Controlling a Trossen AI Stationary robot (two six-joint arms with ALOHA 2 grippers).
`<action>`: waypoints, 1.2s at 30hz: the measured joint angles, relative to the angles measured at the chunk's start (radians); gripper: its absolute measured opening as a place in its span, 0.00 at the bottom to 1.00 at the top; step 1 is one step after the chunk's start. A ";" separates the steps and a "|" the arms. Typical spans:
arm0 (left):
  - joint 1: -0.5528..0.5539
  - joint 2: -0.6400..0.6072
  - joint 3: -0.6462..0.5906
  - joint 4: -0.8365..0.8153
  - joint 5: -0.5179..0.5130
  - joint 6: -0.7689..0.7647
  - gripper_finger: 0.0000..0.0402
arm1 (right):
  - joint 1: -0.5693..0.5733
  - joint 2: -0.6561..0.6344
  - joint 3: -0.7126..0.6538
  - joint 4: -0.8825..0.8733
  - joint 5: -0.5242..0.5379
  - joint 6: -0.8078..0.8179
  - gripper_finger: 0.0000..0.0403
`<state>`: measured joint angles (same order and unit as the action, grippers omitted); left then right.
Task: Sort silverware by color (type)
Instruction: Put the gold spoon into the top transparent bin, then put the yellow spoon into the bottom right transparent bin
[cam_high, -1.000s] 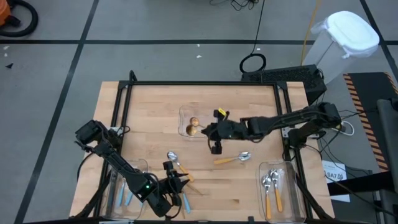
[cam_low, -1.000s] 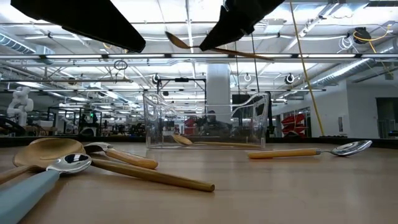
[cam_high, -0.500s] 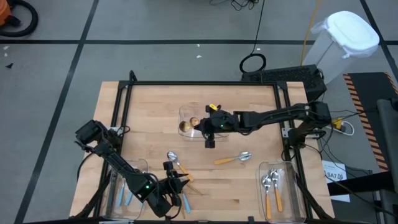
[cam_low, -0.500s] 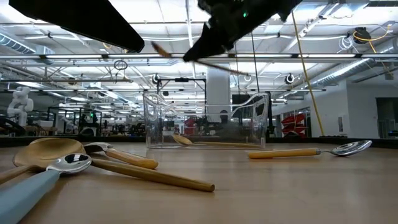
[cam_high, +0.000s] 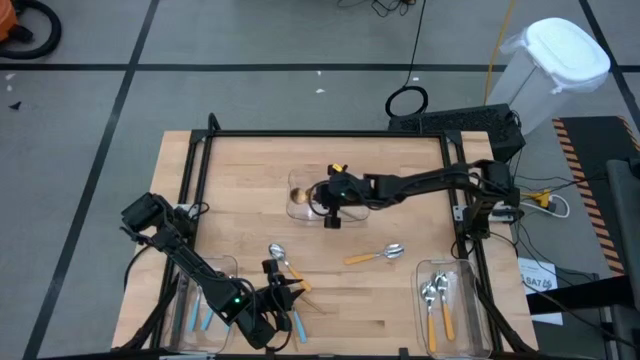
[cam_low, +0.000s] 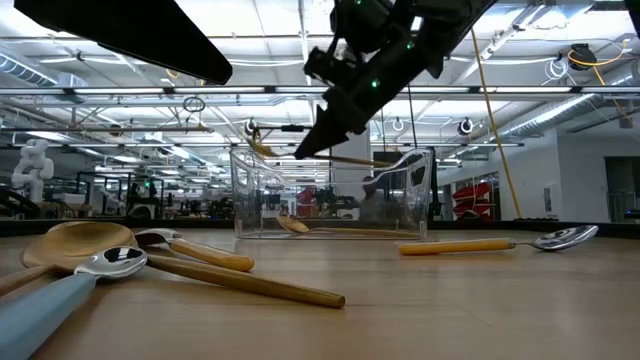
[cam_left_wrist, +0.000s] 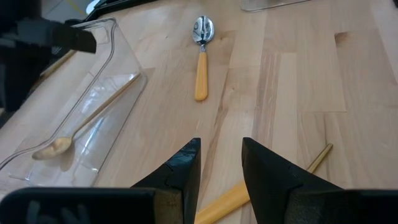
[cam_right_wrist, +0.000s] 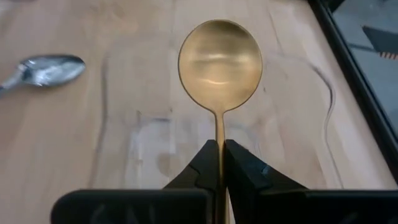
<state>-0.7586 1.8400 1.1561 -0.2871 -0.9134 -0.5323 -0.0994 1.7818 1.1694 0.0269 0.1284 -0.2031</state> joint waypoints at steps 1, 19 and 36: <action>0.000 0.000 0.000 0.000 0.000 0.000 0.29 | -0.004 0.004 0.000 -0.002 0.000 0.000 0.03; 0.006 0.000 0.000 0.000 0.000 -0.001 0.29 | -0.019 0.052 0.000 -0.062 -0.003 -0.019 0.06; 0.012 0.000 0.000 0.000 0.023 -0.023 0.29 | 0.019 -0.024 -0.001 -0.093 0.000 0.066 0.21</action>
<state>-0.7464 1.8404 1.1558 -0.2867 -0.8906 -0.5552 -0.0800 1.7580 1.1688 -0.0663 0.1287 -0.1374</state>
